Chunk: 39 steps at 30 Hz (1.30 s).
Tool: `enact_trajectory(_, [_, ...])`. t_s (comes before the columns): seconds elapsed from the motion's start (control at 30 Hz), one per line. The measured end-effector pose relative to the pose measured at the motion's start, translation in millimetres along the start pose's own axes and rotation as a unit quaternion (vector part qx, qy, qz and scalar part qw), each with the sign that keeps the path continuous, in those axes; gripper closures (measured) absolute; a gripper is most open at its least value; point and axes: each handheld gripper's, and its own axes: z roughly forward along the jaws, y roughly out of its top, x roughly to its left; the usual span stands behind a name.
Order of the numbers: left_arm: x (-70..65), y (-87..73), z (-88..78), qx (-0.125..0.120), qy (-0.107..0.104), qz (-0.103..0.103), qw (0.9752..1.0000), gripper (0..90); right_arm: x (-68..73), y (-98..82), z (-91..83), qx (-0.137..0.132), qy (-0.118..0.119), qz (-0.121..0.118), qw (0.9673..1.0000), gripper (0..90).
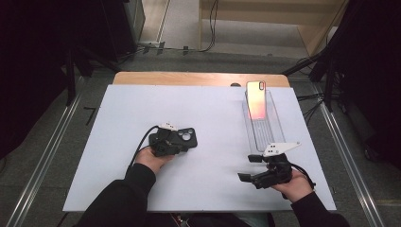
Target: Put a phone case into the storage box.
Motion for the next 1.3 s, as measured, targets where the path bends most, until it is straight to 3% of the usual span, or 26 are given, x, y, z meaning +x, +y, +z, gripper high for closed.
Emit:
enact_trajectory(0.27, [10.0,9.6,4.4,-0.014,0.017,-0.015,0.9997,90.0,2.3,-0.6,3.7,-0.001,0.004,0.0,1.0,13.2])
enact_trajectory(0.53, [14.5,12.0,-4.5,-0.013,0.012,-0.02,0.9996,86.1,5.3,-0.7,5.8,0.003,0.009,-0.006,0.9999,13.2])
enact_trajectory(0.67, [13.2,13.7,-19.5,-0.03,-0.008,-0.029,0.9991,78.7,3.4,-1.2,4.0,0.001,0.007,-0.003,1.0,13.2])
enact_trajectory(0.73, [10.7,13.7,-26.8,-0.035,-0.024,-0.029,0.9987,70.9,2.6,-1.2,3.3,0.0,0.006,0.0,1.0,13.2])
enact_trajectory(0.9, [4.5,10.4,-41.5,-0.034,-0.056,-0.014,0.9978,54.5,2.1,-1.1,2.6,0.0,0.006,0.001,1.0,13.2])
enact_trajectory(1.03, [4.0,10.6,-51.6,-0.038,-0.085,-0.039,0.9949,42.6,1.8,-0.8,2.2,0.001,0.005,0.001,1.0,13.2])
enact_trajectory(1.23, [-3.5,6.3,-67.4,-0.053,-0.089,0.0,0.9946,34.2,1.9,-0.6,2.5,0.002,0.005,0.001,1.0,13.2])
enact_trajectory(1.3, [-5.7,2.9,-72.2,-0.054,-0.094,0.004,0.9941,34.1,1.5,-0.7,2.4,0.001,0.005,0.002,1.0,13.2])
